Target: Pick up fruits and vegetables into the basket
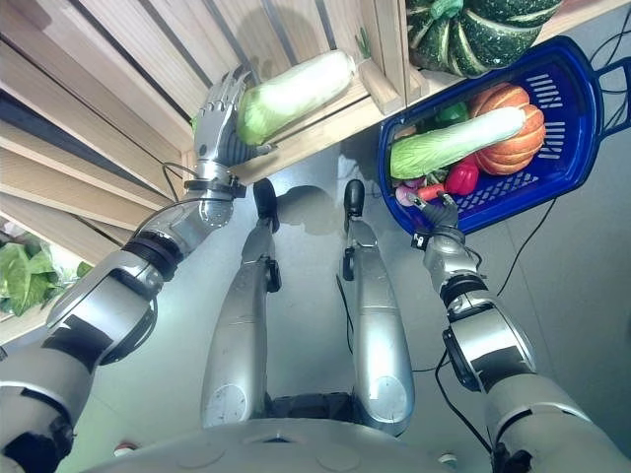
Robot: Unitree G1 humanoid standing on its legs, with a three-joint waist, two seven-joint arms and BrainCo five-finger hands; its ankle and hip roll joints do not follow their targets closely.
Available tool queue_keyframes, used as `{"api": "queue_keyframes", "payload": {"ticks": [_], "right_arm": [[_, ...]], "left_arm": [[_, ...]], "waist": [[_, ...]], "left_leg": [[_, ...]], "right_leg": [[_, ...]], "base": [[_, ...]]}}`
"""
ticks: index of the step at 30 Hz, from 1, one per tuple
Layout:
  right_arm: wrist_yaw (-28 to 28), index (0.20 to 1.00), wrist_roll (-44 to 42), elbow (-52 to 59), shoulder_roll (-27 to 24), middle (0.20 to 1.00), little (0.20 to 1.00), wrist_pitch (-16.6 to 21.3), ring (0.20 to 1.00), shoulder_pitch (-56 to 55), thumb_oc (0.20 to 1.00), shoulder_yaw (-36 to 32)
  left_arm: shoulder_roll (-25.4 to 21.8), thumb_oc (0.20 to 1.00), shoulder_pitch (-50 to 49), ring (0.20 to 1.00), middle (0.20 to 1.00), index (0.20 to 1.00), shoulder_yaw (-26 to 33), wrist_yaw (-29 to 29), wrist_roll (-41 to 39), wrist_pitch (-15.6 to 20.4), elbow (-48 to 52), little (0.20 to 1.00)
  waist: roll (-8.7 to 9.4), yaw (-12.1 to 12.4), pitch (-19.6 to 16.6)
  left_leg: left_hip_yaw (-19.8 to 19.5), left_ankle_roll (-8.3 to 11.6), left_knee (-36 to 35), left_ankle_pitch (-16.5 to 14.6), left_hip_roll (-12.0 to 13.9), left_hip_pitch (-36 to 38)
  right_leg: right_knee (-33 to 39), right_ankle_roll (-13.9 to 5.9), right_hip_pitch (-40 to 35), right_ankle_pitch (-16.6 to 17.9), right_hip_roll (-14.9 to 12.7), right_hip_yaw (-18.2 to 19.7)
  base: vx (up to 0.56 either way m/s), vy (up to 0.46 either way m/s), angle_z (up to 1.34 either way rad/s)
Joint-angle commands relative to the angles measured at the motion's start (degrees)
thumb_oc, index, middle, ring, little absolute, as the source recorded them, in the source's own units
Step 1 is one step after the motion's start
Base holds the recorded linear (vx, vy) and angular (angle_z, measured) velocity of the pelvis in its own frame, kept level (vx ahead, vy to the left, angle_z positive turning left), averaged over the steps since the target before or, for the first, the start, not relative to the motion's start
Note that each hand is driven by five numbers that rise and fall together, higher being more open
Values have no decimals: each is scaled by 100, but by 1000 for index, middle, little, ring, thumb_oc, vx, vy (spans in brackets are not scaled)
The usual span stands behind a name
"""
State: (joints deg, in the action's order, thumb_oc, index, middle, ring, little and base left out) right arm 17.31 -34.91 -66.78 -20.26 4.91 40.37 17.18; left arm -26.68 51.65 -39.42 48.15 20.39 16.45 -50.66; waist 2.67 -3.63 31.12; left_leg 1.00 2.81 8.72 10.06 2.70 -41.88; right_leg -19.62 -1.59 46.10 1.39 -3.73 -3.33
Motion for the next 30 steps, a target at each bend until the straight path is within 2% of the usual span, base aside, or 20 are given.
{"api": "queue_keyframes", "payload": {"ticks": [1,10,21,30], "right_arm": [[142,1000,-155,241,-74,1000,1000,38,1000,-439,1000,-52],[-7,1000,-113,114,-162,1000,1000,37,1000,-347,1000,-66],[-161,1000,-38,-51,-255,1000,1000,21,1000,-205,1000,-4],[-267,1000,17,-114,-346,1000,1000,9,1000,-133,1000,92]], "left_arm": [[104,1000,-33,1000,1000,1000,342,114,135,144,216,1000],[111,1000,154,1000,1000,1000,259,-228,-167,-63,-81,1000],[-48,1000,679,1000,1000,1000,147,-1227,-774,-581,-727,1000],[-170,1000,1059,1000,1000,1000,121,-1758,-1237,-711,-1333,1000]], "waist": [[72,142,-132],[72,93,-132],[95,-40,-132],[102,-155,-132]], "left_leg": [[-136,-1,497,-673,-240,-143],[-103,5,535,-649,-226,-176],[-10,19,581,-646,-188,-178],[63,32,594,-673,-161,-176]], "right_leg": [[337,-227,-162,297,213,-138],[294,-230,-125,307,204,-132],[222,-223,-75,289,224,-75],[195,-199,-33,228,233,-23]], "base": [[0,0,0],[0,0,0],[2,5,-1],[15,36,-3]]}}
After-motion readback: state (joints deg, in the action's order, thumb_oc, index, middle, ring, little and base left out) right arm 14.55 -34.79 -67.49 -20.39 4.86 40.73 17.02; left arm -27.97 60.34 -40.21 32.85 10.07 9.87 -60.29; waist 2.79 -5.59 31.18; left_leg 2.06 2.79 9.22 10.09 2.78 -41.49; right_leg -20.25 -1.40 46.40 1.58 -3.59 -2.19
